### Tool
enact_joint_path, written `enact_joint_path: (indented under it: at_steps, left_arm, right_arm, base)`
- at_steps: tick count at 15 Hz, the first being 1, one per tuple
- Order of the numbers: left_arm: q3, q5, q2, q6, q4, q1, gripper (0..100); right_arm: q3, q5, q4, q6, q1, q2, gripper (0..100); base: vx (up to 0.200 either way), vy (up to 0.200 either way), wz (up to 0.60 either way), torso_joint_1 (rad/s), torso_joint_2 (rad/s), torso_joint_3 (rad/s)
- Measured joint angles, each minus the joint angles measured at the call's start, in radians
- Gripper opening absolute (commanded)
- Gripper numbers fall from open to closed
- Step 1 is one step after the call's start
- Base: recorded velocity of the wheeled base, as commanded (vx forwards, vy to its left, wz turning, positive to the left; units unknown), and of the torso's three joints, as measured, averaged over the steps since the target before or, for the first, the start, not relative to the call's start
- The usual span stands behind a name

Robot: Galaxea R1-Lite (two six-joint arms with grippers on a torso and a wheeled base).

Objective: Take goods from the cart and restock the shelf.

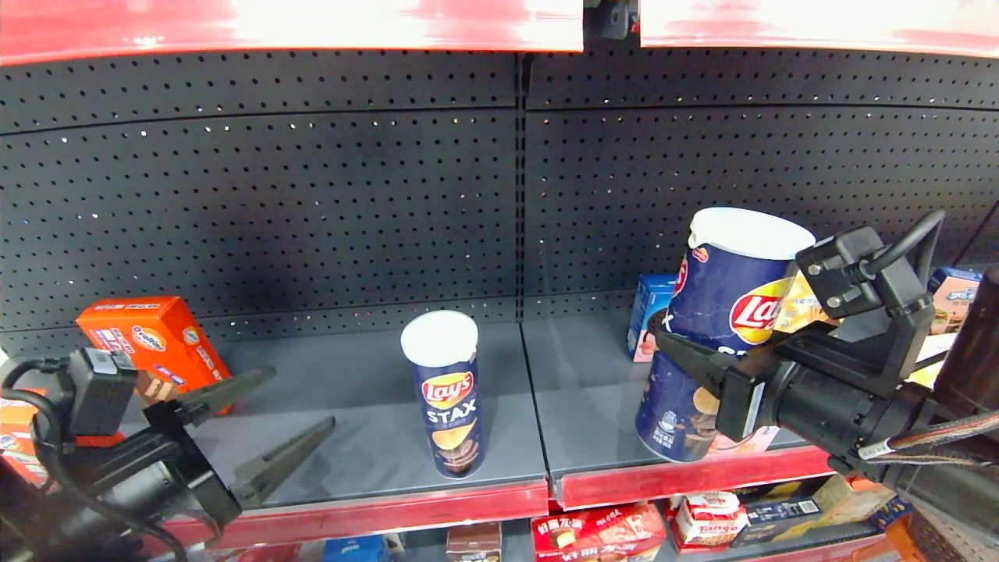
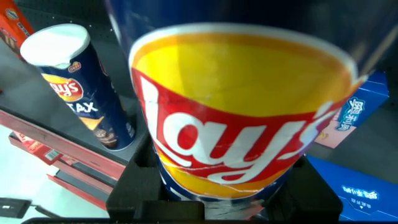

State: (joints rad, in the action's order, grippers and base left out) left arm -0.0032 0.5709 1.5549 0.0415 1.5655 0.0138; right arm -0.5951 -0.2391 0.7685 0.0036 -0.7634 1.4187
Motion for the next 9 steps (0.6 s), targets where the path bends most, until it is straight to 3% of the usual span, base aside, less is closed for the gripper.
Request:
enact_joint_path:
  at_steps: [4, 6, 9]
  left_arm:
    - [0.003, -0.372, -0.048, 0.001, -0.016, 0.017, 100]
    - [0.003, -0.482, -0.08, 0.0, -0.094, 0.027, 100]
    - [0.003, -0.563, -0.194, -0.001, -0.313, 0.032, 100]
  right_arm:
    - [-0.024, -0.006, 0.0, -0.001, 0.006, 0.011, 0]
    - [-0.044, -0.009, 0.0, -0.003, 0.008, 0.022, 0]
    - [-0.084, -0.012, -0.001, -0.005, 0.013, 0.04, 0]
  base:
    - [0.0, 0.0, 0.0, 0.0, 0.0, 0.0]
    - [0.0, 0.0, 0.0, 0.0, 0.0, 0.0]
    - [0.0, 0.0, 0.0, 0.0, 0.0, 0.0]
